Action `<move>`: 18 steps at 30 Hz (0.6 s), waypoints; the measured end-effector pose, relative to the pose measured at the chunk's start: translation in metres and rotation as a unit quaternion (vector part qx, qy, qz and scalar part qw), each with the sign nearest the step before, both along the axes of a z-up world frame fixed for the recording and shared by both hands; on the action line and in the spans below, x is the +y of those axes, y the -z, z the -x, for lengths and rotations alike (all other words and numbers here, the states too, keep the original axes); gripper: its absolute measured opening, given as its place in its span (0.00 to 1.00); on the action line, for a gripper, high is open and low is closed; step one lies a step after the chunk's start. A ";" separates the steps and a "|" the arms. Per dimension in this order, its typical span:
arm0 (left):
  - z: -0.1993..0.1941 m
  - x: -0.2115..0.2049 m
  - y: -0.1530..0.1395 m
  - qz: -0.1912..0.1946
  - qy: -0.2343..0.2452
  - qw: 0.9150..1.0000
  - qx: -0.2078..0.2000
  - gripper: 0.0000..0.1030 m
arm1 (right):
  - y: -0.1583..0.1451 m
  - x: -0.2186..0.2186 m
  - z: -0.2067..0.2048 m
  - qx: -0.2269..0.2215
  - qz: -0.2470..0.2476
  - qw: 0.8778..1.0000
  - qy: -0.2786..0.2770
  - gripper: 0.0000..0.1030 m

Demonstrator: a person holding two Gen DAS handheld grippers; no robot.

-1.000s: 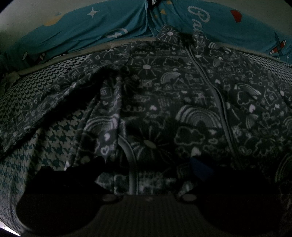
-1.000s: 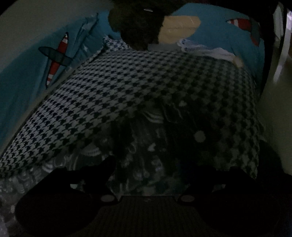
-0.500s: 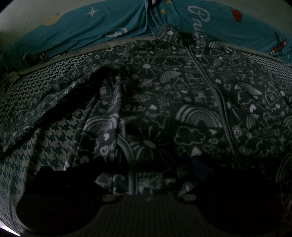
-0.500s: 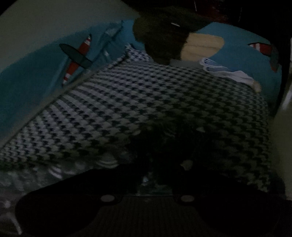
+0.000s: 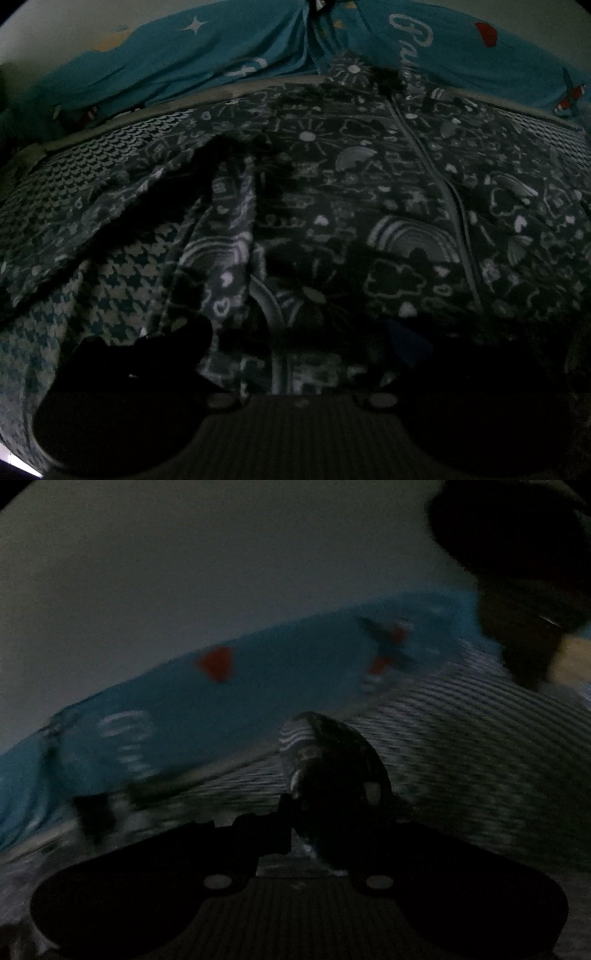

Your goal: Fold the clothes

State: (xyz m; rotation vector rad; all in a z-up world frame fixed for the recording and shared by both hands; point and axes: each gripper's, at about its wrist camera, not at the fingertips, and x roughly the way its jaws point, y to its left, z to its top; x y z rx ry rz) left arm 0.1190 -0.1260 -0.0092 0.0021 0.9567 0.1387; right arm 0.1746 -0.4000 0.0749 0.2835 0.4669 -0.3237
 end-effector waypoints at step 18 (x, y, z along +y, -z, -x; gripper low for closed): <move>-0.001 0.026 -0.010 0.001 -0.056 0.998 -0.018 1.00 | 0.063 0.162 -0.001 0.082 0.077 0.932 -0.346 0.17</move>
